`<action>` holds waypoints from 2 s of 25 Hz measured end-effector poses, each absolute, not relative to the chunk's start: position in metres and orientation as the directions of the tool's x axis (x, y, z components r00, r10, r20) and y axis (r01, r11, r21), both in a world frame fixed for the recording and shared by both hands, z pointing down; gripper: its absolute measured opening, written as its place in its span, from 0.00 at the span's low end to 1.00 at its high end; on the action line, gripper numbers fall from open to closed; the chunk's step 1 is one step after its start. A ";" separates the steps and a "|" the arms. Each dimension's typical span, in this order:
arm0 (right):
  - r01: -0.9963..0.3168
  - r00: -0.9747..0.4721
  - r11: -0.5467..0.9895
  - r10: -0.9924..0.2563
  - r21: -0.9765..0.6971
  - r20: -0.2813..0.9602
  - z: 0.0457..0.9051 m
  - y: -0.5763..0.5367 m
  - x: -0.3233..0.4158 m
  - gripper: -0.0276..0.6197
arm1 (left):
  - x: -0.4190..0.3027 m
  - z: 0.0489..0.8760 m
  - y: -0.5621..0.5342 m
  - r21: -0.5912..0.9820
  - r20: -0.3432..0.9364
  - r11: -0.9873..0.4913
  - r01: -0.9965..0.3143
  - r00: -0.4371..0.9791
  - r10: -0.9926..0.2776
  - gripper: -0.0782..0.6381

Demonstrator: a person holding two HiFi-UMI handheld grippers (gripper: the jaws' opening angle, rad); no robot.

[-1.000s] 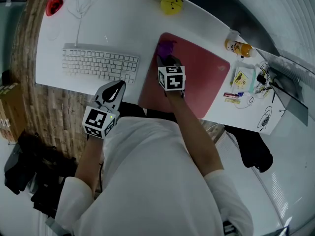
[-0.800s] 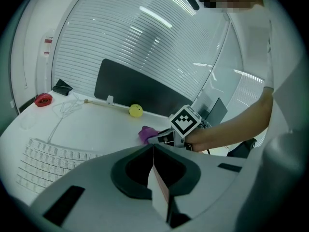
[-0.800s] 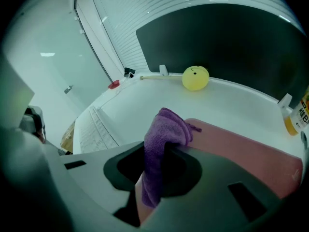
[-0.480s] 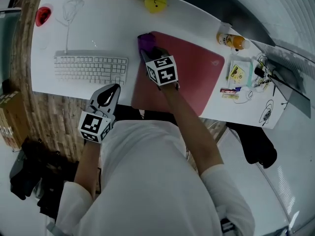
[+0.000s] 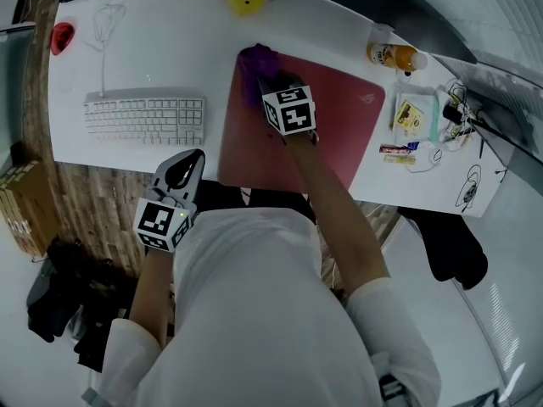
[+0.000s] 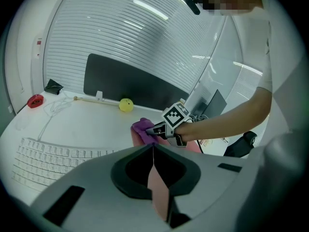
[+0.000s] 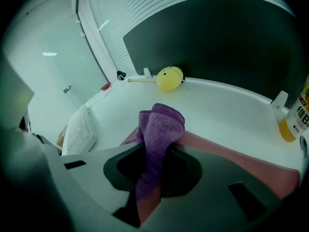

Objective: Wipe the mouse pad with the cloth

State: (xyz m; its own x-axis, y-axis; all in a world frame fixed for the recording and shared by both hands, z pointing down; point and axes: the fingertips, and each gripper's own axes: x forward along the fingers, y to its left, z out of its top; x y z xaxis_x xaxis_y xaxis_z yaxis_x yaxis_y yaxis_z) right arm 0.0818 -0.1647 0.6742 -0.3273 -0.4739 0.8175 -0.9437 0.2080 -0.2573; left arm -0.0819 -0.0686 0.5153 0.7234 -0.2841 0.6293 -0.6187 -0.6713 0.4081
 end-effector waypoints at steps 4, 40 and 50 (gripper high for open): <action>-0.947 -0.319 0.201 -0.486 -0.251 0.814 0.676 -0.157 0.098 0.17 | -0.066 0.517 -0.058 0.408 0.635 -0.680 -0.610 0.724 -0.269 0.14; -0.984 -0.069 -0.104 -0.512 -0.142 0.856 0.682 -0.044 0.336 0.17 | 0.053 0.507 0.003 0.386 0.629 -0.743 -0.546 0.745 -0.220 0.14; -0.979 0.007 -0.182 -0.482 -0.092 0.876 0.683 -0.006 0.379 0.17 | 0.069 0.500 0.019 0.371 0.623 -0.759 -0.536 0.750 -0.225 0.14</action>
